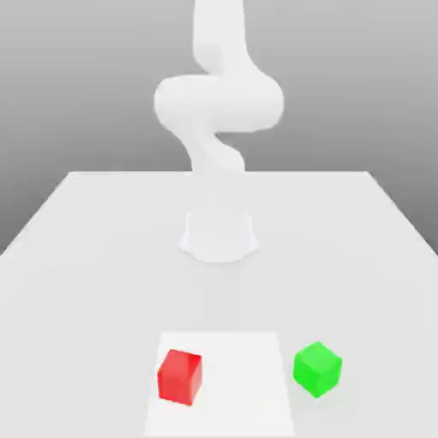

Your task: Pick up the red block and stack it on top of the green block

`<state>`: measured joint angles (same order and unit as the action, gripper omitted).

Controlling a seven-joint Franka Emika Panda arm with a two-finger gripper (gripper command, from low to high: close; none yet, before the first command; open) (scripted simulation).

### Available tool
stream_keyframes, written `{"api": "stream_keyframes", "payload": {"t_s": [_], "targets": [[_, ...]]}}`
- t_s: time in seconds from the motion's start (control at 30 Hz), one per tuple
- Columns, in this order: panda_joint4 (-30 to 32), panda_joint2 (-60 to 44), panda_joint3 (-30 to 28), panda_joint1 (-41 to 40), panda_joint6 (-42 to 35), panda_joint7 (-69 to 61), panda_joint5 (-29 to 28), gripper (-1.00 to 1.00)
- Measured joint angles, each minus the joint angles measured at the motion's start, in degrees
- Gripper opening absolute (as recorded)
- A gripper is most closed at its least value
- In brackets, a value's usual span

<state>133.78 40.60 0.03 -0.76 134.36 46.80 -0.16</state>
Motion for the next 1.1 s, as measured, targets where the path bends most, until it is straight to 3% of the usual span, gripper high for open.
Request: {"api": "stream_keyframes", "payload": {"t_s": [0.7,0.9,0.93,1.1], "targets": [[16.8,-44.0,-1.4,-5.2,21.7,6.9,0.2,0.0],[16.2,-56.4,-1.1,-5.5,31.5,6.6,1.3,0.0],[16.0,-57.8,-0.9,-5.7,32.6,6.6,1.2,-1.0],[16.0,-57.8,-0.9,-5.7,32.7,6.8,1.1,-1.0]]}}
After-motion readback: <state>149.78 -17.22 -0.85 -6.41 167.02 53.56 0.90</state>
